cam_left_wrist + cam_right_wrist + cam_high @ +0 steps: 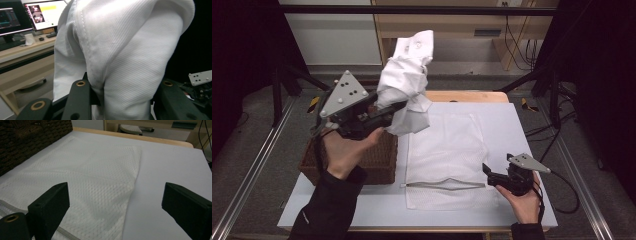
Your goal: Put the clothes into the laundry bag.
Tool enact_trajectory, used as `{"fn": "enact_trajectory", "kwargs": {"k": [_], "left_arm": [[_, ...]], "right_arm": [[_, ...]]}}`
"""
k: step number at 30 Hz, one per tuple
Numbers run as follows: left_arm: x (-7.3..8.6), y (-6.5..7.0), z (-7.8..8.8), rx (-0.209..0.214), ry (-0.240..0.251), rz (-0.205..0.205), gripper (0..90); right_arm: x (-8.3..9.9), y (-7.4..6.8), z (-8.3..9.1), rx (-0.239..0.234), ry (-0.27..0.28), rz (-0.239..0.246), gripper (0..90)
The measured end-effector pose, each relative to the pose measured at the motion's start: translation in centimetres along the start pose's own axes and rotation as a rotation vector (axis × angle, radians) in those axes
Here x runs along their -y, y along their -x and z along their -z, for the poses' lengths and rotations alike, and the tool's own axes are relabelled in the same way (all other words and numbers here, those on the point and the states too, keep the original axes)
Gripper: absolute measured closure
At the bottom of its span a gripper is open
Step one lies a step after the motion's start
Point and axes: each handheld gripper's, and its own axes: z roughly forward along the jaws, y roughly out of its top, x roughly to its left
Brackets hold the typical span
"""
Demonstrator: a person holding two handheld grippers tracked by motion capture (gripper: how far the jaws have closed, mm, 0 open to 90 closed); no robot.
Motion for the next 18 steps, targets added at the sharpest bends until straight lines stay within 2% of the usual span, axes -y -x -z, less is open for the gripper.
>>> {"fn": "enact_trajectory", "kwargs": {"k": [10,18], "left_arm": [[0.9,3.1,-5.0,0.083,-0.037,-0.011,61.5],[3.0,5.0,-8.4,0.135,-0.077,-0.011,61.4]], "right_arm": [[0.0,0.8,0.5,0.008,0.012,-0.024,8.3],[0.0,1.3,0.8,0.016,0.022,-0.031,8.1]]}}
